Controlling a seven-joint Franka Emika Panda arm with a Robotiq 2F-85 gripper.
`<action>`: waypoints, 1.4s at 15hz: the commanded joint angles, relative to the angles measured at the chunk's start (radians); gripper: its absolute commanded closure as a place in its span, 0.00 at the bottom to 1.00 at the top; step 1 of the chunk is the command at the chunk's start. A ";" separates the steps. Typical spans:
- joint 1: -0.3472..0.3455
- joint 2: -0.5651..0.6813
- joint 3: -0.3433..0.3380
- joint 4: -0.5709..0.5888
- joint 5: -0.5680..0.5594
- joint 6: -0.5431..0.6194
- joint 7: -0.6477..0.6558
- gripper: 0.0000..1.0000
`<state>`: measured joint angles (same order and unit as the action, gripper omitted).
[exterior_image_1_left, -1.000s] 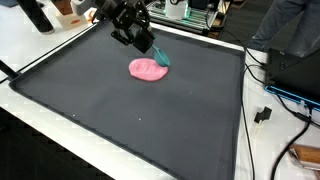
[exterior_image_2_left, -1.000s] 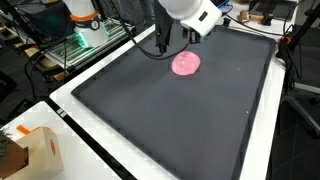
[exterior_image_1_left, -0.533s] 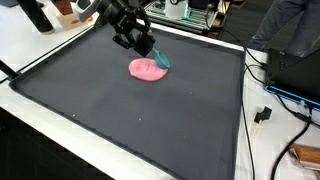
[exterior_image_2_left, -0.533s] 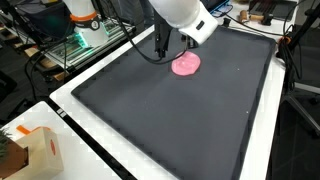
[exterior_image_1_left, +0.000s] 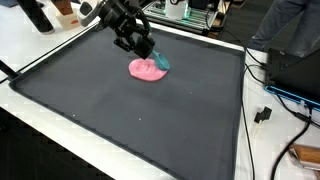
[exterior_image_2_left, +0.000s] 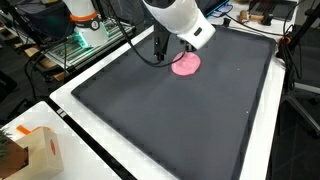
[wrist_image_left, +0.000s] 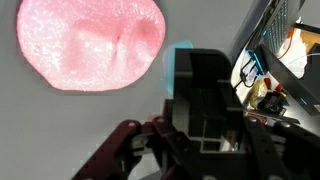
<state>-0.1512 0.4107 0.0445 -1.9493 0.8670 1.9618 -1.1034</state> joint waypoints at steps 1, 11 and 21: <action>0.012 -0.004 -0.014 -0.007 0.007 0.014 0.011 0.75; 0.057 -0.034 -0.023 -0.026 -0.075 0.121 0.128 0.75; 0.102 -0.124 0.002 -0.046 -0.323 0.179 0.380 0.75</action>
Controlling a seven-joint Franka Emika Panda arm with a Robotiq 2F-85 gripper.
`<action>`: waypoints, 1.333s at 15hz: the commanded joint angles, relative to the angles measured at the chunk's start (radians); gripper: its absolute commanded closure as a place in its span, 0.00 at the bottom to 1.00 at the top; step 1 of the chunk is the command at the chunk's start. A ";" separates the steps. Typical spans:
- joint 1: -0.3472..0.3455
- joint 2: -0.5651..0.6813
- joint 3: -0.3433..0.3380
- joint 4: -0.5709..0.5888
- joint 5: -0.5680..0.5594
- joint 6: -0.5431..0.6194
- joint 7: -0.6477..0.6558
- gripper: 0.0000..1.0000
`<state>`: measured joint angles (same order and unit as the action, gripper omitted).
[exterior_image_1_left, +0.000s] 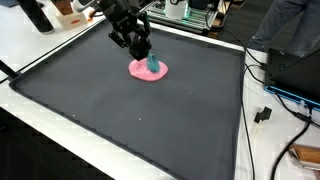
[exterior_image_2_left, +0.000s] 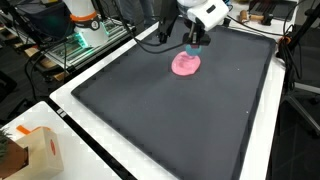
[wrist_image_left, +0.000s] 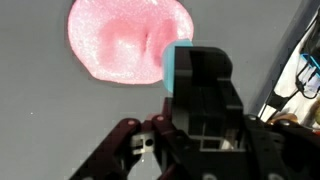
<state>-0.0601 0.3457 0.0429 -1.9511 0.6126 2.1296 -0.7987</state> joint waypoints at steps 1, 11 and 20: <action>0.015 -0.073 0.005 -0.047 -0.093 0.011 0.105 0.75; 0.078 -0.233 0.018 -0.084 -0.361 0.010 0.451 0.75; 0.125 -0.337 0.036 -0.106 -0.479 0.007 0.646 0.75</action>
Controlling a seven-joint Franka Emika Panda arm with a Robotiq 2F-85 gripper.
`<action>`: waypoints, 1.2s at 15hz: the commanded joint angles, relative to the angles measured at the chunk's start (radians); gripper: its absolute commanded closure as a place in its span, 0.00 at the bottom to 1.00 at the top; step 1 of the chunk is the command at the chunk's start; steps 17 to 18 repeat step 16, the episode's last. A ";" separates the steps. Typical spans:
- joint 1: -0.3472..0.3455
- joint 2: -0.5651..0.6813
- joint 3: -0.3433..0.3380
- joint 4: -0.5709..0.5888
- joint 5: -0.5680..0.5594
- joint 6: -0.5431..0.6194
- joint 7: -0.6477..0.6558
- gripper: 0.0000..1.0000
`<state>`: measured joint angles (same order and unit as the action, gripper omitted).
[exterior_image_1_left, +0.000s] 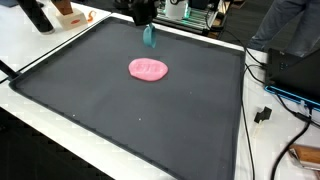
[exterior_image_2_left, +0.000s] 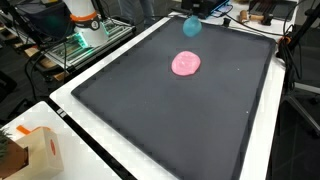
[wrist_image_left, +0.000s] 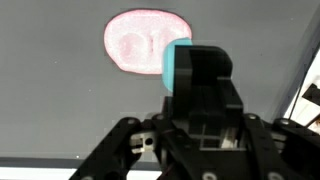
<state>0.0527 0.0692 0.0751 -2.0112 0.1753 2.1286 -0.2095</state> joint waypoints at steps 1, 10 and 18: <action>0.015 -0.070 0.006 -0.050 -0.048 0.011 0.064 0.75; 0.025 -0.078 0.012 -0.017 -0.056 -0.002 0.072 0.50; 0.026 -0.079 0.012 -0.024 -0.059 -0.001 0.073 0.50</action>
